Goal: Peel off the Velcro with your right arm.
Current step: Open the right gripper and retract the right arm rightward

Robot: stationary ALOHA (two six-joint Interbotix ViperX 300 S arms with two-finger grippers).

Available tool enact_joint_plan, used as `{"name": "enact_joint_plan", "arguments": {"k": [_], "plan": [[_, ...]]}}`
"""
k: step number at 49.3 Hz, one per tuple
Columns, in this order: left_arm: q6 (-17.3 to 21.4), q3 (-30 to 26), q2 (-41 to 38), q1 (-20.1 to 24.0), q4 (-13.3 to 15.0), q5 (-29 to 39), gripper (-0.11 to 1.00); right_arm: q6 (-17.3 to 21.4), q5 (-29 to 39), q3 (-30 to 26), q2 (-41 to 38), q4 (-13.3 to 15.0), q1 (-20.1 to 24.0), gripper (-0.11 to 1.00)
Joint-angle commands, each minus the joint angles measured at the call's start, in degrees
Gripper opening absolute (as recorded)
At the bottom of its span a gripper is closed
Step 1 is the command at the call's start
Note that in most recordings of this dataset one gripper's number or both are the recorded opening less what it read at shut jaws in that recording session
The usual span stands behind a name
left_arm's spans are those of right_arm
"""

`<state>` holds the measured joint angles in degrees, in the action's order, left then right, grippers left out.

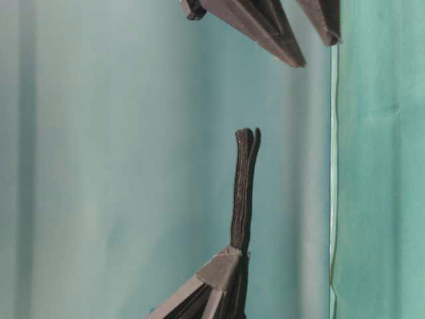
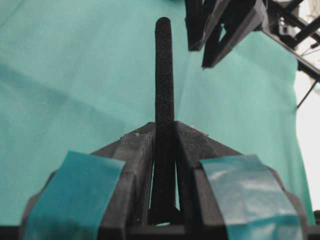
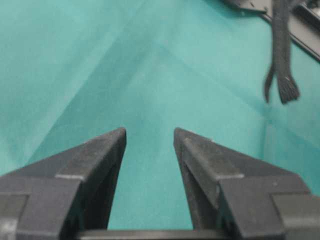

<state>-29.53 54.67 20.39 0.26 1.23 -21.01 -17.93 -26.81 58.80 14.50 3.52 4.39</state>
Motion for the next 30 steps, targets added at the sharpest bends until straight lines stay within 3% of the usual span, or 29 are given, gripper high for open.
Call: {"name": "enact_joint_plan", "arguments": {"k": [1, 17, 23, 30], "plan": [[1.23, -0.44, 1.14, -0.35, -0.09, -0.79, 0.10, 0.09, -0.53, -0.35, 1.14, -1.32, -0.18, 0.12], [9.23, 1.32, 1.85, -0.70, 0.00, -0.53, 0.10, 0.62, -2.37, 0.70, 3.34, -7.73, -0.70, 0.12], [11.78, 1.67, 2.11, -0.97, 0.00, -0.53, 0.10, 2.72, -4.13, 1.76, 4.39, -10.63, -1.58, 0.12], [13.97, 2.20, 2.64, -1.05, -0.09, -0.44, 0.10, 6.42, -5.54, 3.25, 5.80, -11.43, -2.81, 0.12]]}}
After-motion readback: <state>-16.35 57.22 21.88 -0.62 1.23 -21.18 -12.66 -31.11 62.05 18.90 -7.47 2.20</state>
